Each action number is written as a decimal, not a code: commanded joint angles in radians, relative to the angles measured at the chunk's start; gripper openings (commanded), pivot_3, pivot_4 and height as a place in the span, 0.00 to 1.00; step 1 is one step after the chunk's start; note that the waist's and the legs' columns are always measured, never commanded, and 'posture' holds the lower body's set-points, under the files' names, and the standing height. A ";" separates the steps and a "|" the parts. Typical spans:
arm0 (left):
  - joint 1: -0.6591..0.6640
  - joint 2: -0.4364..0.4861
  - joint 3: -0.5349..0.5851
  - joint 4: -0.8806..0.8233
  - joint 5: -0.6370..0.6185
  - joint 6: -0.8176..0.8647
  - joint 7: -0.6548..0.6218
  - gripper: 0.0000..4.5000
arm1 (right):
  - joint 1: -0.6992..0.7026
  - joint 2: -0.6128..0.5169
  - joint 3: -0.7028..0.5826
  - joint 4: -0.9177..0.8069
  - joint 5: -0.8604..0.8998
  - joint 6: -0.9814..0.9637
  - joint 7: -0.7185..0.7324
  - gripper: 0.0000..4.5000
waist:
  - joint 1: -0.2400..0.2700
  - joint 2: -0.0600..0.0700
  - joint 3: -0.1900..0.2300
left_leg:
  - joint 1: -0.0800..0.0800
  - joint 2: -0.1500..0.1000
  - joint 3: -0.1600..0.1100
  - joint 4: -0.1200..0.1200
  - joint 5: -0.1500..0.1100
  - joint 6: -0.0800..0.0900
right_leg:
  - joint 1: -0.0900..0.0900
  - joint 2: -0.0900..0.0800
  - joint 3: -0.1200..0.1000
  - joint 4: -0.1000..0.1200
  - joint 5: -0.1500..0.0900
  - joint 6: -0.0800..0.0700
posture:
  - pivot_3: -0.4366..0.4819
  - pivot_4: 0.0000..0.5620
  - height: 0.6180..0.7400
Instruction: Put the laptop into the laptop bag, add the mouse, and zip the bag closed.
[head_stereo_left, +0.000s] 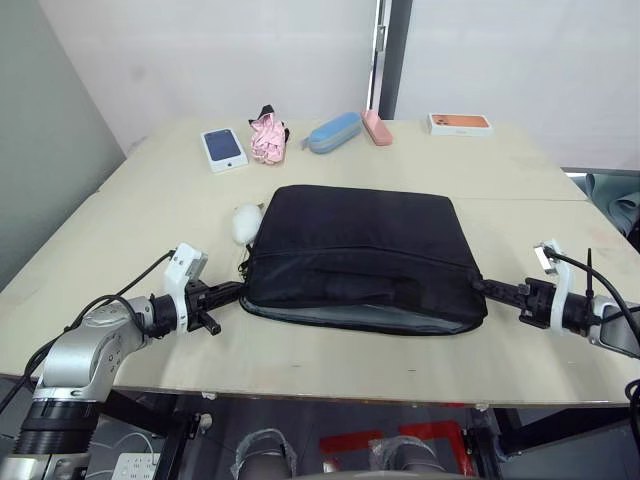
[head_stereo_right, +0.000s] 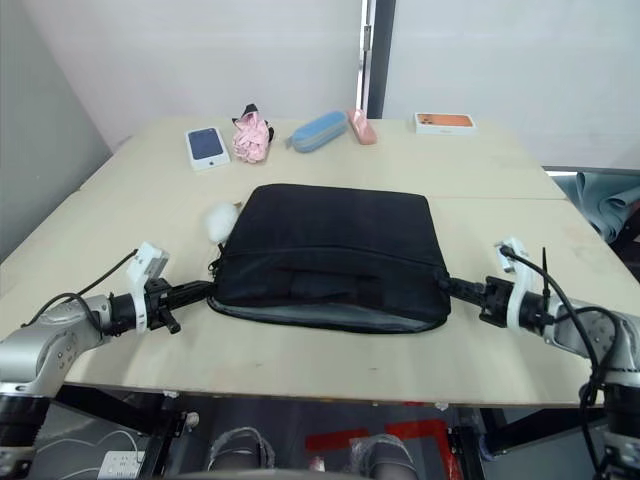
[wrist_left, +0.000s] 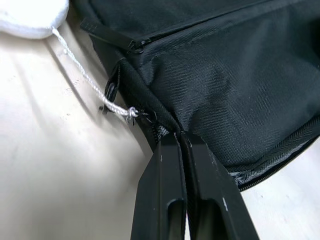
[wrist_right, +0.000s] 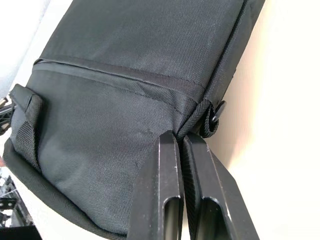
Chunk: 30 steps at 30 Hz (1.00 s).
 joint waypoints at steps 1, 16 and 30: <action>0.015 0.015 0.018 -0.016 -0.011 0.001 -0.004 0.00 | -0.022 0.013 -0.003 -0.005 0.000 -0.029 0.001 0.02 | 0.000 0.000 0.000 | 0.000 0.000 0.000 0.000 0.000 0.000 | 0.000 0.000 0.000 0.000 0.000 0.000 | 0.48 0.27 1.00; 0.109 0.057 0.092 -0.075 -0.070 0.046 0.001 0.00 | 0.004 0.037 0.003 -0.066 0.030 -0.001 -0.004 0.02 | -0.007 0.000 0.000 | 0.001 0.000 0.000 0.000 0.000 0.000 | 0.000 0.000 0.000 0.001 0.000 0.000 | 0.48 0.27 1.00; 0.108 0.107 0.202 -0.019 -0.095 -0.004 -0.044 0.44 | 0.022 -0.060 -0.029 0.023 -0.039 -0.122 0.094 0.65 | -0.005 0.000 0.000 | 0.001 0.000 0.000 0.000 0.000 0.000 | 0.001 0.000 0.000 0.000 0.000 0.000 | 0.48 0.27 1.00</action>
